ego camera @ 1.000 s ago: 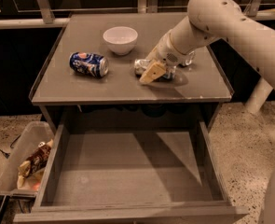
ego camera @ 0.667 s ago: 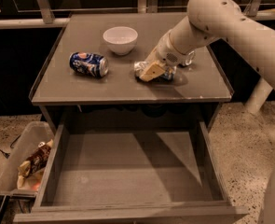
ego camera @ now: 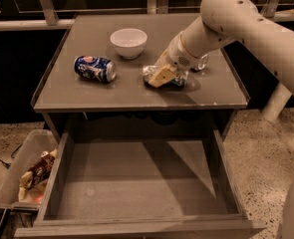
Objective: Place redbull can into top drawer
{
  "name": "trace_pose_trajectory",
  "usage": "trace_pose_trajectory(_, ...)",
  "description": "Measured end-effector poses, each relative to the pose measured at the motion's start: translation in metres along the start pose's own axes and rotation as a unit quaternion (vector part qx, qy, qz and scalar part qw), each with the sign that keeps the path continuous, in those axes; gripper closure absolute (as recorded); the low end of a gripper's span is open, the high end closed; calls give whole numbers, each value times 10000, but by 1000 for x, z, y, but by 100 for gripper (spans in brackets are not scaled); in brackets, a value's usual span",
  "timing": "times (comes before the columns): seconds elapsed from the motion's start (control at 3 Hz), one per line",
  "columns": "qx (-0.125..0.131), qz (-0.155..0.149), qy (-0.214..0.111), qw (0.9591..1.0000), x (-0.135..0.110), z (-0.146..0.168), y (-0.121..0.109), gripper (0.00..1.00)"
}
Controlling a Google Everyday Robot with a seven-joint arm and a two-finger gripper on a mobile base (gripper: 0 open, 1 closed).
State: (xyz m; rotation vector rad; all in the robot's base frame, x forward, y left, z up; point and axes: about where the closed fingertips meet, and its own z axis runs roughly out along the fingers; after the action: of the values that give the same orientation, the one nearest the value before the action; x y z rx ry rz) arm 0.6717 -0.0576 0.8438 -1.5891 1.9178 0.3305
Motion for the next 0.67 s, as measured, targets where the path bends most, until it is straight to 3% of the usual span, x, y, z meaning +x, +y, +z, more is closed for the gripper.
trace_pose_trajectory(0.67, -186, -80, -523, 9984, -7, -46, 25, 100)
